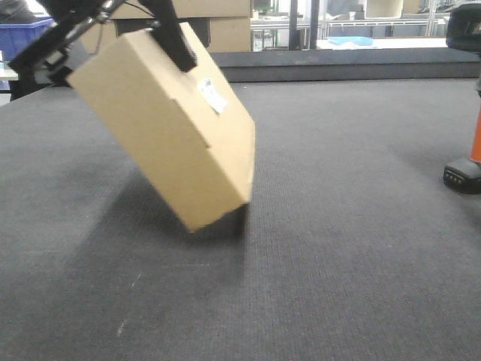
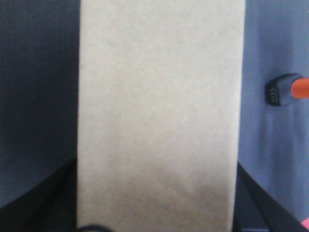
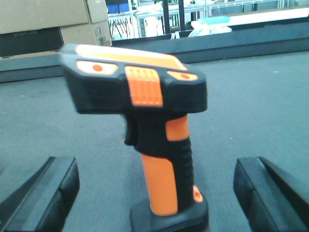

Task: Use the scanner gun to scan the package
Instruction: 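Lower the tan box onto the table and open the left gripper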

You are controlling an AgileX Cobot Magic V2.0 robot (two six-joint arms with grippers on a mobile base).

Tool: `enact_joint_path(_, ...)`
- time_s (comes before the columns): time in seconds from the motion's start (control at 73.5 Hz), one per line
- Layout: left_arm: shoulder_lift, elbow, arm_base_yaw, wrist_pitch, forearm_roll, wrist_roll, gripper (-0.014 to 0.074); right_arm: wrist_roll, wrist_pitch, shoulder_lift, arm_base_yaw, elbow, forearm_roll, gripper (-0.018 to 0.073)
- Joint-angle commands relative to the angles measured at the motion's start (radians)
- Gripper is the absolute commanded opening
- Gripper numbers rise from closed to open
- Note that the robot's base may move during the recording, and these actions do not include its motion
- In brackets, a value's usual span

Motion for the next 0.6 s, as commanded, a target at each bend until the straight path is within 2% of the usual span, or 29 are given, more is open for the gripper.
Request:
enact_joint_path(0.0, -0.051, -0.002, 0.021, 0.022, 0.037, 0.022, -0.0111, -0.002, 0.091, -0.102, -0.004, 0.02, -0.017, 0.0524)
enact_joint_path(0.15, -0.123, -0.002, 0.061, 0.056, 0.201, 0.022, -0.0111, -0.002, 0.26, -0.295, -0.004, 0.02, -0.017, 0.0364)
enact_joint_path(0.408, -0.187, -0.002, 0.16, 0.158, 0.494, 0.022, -0.0111, -0.002, 0.627, -0.656, -0.004, -0.021, -0.017, -0.0165)
enact_joint_path(0.489, -0.194, 0.0, 0.196, 0.186, 0.563, 0.033, -0.0111, -0.002, 0.734, -0.756, -0.004, -0.031, -0.017, -0.0168)
enact_joint_path(0.585, -0.208, 0.023, 0.242, 0.189, 0.574, 0.095, -0.0111, -0.002, 0.866, -0.871, -0.004, -0.033, -0.017, -0.0167)
